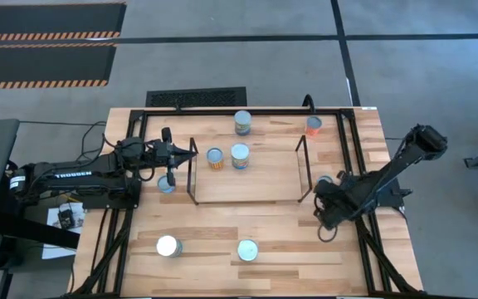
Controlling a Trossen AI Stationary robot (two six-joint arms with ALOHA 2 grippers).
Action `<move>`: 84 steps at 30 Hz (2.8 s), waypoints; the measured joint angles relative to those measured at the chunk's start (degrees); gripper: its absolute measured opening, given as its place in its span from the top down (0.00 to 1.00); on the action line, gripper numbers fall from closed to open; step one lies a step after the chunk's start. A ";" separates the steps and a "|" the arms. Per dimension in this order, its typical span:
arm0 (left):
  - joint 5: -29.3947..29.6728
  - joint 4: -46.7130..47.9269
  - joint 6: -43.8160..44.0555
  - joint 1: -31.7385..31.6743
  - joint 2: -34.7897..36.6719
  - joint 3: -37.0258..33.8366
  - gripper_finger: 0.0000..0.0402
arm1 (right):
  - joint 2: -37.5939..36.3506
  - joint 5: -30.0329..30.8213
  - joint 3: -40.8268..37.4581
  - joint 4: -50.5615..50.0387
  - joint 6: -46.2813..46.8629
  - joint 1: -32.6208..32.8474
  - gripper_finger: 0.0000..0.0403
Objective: Pick and place cans onto a shelf
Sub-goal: Put the pineapple rings can on the shelf
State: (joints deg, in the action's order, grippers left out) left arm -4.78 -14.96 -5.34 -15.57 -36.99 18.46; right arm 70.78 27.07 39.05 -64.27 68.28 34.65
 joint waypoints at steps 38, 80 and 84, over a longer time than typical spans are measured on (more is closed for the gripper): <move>-0.01 -1.07 -1.06 0.01 0.02 0.00 1.00 | -19.91 -22.37 0.42 -3.15 -25.59 -49.54 0.92; 0.00 -1.12 -1.51 0.13 0.02 0.00 1.00 | 7.93 -33.31 0.31 0.26 -60.84 -69.00 0.70; 0.00 -1.12 -1.51 0.13 0.02 0.00 1.00 | 7.98 -35.52 0.24 0.84 -61.30 -68.98 0.75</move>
State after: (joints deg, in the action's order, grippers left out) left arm -4.78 -16.08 -6.85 -15.44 -36.97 18.46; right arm 78.76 -8.45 39.29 -63.43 6.98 -34.33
